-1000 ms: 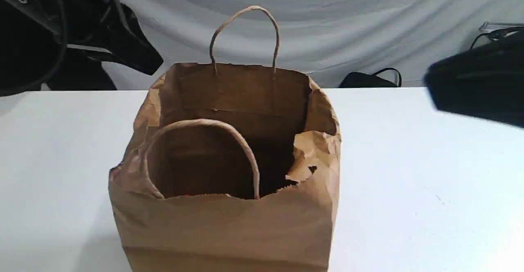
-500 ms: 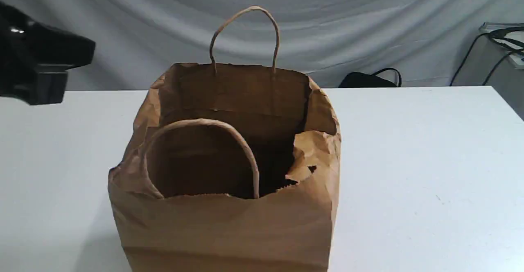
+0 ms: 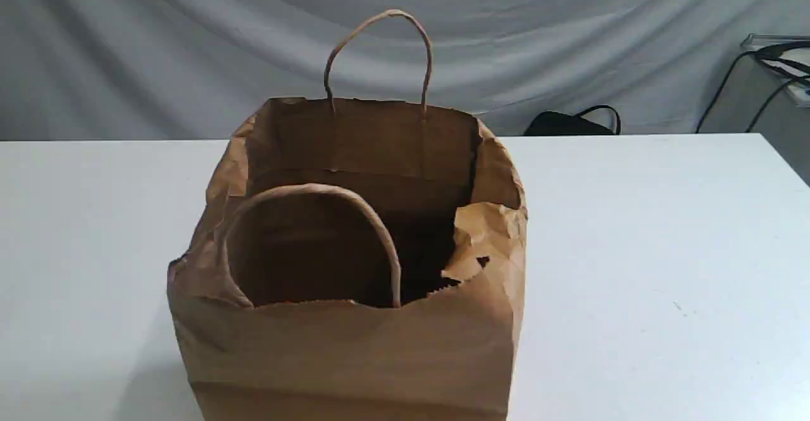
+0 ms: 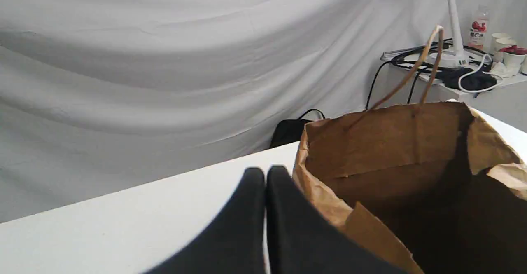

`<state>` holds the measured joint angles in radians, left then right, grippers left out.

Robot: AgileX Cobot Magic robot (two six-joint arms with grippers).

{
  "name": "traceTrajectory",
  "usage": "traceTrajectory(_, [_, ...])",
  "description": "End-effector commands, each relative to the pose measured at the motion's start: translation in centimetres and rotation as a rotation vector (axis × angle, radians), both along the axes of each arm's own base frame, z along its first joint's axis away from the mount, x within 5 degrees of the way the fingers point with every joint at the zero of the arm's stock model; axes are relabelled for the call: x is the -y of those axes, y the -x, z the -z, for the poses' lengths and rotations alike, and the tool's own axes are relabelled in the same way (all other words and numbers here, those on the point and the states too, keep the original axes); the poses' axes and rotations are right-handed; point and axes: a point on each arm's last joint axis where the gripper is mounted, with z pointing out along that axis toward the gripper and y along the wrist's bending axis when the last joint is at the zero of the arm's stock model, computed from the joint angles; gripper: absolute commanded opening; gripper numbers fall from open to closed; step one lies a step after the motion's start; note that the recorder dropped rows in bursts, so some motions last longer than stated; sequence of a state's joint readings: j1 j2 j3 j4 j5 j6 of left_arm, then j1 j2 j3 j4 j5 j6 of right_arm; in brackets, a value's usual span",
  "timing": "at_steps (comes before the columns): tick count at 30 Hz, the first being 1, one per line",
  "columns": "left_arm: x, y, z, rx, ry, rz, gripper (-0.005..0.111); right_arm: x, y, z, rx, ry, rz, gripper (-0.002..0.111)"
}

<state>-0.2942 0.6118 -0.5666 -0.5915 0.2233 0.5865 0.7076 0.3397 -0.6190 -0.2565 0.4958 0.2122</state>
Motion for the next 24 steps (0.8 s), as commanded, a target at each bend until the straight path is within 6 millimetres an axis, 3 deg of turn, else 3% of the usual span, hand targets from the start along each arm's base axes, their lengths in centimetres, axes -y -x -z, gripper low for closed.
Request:
traceTrajectory(1, [-0.08, 0.1, 0.07, 0.005, 0.016, -0.007, 0.0, -0.18, 0.14, -0.13, -0.001, -0.055, -0.021, 0.0])
traceTrajectory(19, [-0.09, 0.1, 0.05, 0.006, 0.016, -0.008, 0.0, -0.16, 0.12, -0.14, 0.003, -0.051, -0.019, 0.0])
traceTrajectory(24, [-0.09, 0.1, 0.05, 0.006, 0.016, -0.008, 0.0, 0.04, 0.18, -0.52, 0.081, -0.047, -0.009, 0.0])
